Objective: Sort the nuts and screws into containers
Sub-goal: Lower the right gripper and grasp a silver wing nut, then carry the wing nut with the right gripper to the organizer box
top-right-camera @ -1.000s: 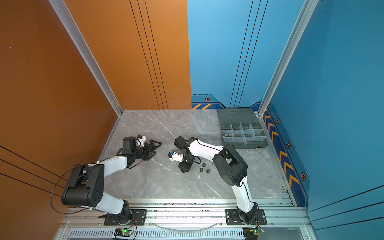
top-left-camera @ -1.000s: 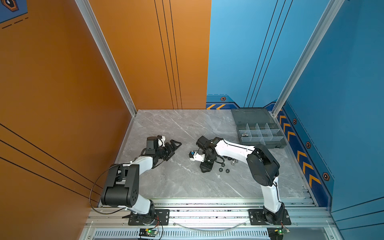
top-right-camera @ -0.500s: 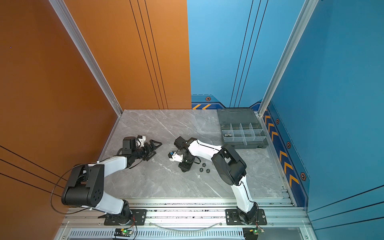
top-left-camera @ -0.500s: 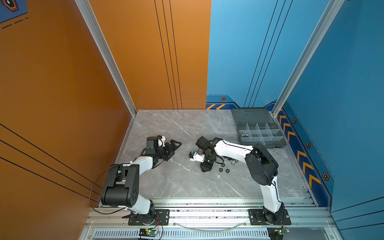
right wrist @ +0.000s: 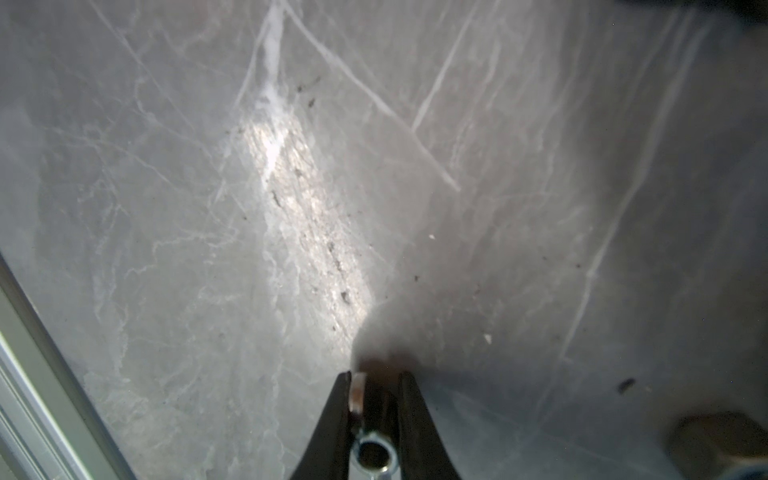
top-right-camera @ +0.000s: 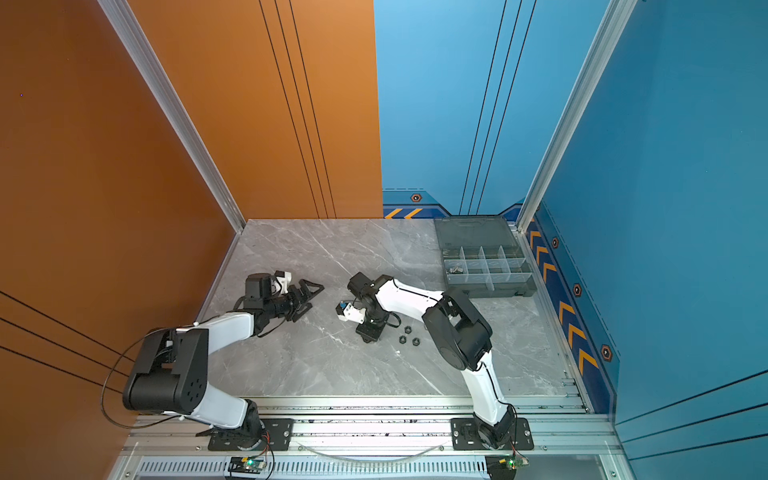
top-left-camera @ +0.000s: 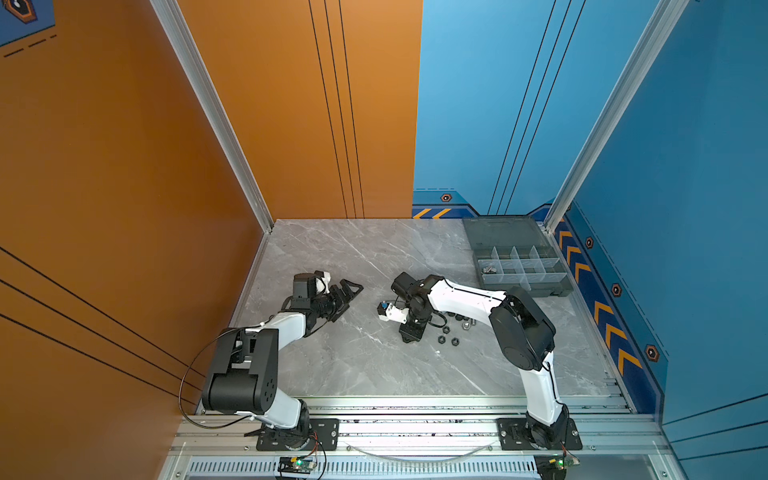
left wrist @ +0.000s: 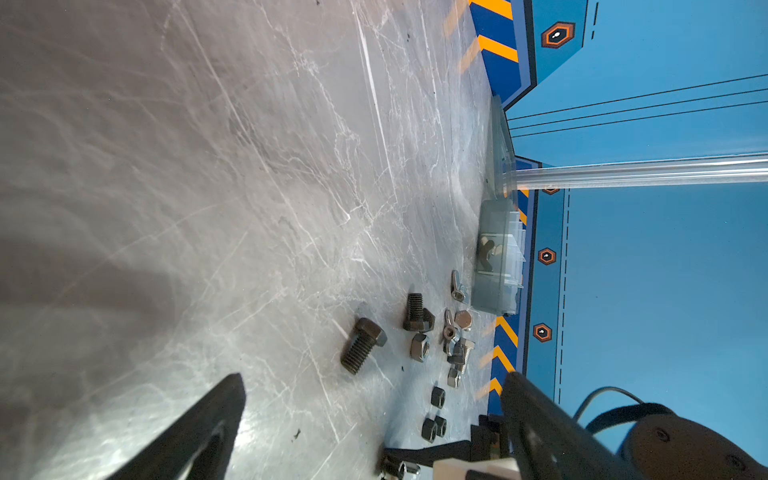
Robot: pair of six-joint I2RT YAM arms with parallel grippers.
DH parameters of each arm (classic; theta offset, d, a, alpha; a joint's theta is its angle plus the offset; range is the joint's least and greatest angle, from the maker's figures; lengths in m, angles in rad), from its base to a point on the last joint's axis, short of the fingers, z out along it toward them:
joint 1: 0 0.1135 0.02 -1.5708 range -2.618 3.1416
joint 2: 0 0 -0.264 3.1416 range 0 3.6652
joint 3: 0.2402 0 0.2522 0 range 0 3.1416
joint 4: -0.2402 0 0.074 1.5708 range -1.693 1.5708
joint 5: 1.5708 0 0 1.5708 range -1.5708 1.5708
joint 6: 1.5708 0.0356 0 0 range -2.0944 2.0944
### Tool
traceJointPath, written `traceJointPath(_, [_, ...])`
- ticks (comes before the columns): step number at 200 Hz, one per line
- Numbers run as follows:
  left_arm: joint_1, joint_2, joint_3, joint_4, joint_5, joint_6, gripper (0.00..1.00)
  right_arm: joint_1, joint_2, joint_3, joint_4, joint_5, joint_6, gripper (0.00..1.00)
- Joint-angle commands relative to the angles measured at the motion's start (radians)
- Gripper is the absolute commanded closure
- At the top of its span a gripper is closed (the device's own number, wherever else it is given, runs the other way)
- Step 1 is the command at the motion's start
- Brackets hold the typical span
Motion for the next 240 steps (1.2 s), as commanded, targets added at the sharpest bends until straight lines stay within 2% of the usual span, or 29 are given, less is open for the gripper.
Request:
traceJointPath(1, [0.009, 0.004, -0.015, 0.014, 0.007, 0.016, 0.03, 0.003, 0.045, 0.005, -0.007, -0.008, 0.015, 0.87])
traceJointPath(54, [0.008, 0.012, -0.010, 0.018, 0.008, 0.015, 0.02, -0.008, 0.048, 0.013, -0.006, -0.032, 0.032, 0.97])
traceJointPath(141, [0.006, 0.010, -0.013, 0.022, 0.009, 0.011, 0.02, -0.050, 0.012, 0.012, 0.016, -0.044, 0.076, 1.00])
traceJointPath(165, [0.005, 0.005, -0.011, 0.021, 0.007, 0.008, 0.02, -0.099, -0.056, 0.005, 0.067, -0.073, 0.128, 1.00])
traceJointPath(193, [-0.004, 0.000, -0.006, 0.020, 0.002, 0.005, 0.02, -0.235, -0.110, 0.018, 0.113, -0.082, 0.189, 1.00])
traceJointPath(240, [-0.026, 0.012, 0.012, 0.023, -0.004, 0.002, 0.02, -0.449, -0.111, 0.069, 0.156, 0.045, 0.252, 1.00])
